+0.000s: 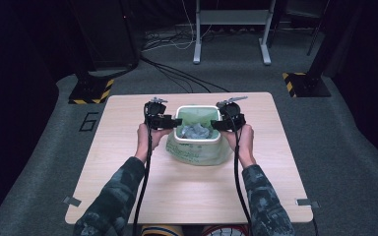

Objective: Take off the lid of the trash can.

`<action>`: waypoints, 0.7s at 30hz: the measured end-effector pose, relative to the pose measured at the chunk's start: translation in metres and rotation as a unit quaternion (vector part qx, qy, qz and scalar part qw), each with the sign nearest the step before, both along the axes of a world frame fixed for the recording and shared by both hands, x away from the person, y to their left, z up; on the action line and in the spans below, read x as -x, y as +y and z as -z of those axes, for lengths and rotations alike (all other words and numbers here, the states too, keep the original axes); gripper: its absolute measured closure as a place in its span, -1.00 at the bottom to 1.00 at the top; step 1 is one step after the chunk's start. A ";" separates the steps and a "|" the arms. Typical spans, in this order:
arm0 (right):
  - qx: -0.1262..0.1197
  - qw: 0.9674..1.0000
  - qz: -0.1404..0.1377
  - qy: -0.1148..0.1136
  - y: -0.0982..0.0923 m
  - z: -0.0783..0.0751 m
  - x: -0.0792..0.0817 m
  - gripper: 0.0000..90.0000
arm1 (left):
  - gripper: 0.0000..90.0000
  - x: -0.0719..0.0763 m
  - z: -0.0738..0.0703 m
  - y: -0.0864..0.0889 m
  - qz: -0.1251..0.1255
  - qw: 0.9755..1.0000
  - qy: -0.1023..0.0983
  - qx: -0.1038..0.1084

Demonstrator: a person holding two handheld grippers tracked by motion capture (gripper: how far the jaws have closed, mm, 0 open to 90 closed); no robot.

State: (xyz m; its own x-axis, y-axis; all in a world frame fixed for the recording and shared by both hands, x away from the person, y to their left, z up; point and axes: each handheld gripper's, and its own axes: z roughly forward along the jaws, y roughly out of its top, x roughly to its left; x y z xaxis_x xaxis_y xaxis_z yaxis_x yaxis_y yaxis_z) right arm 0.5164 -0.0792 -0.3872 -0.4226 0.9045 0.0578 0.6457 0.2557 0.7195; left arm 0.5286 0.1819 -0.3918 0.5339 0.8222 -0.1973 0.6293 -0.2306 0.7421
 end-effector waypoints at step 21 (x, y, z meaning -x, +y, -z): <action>0.020 0.999 0.043 -0.003 0.008 0.013 -0.003 0.42 | 0.36 -0.001 0.015 -0.018 -0.024 0.998 -0.002 -0.050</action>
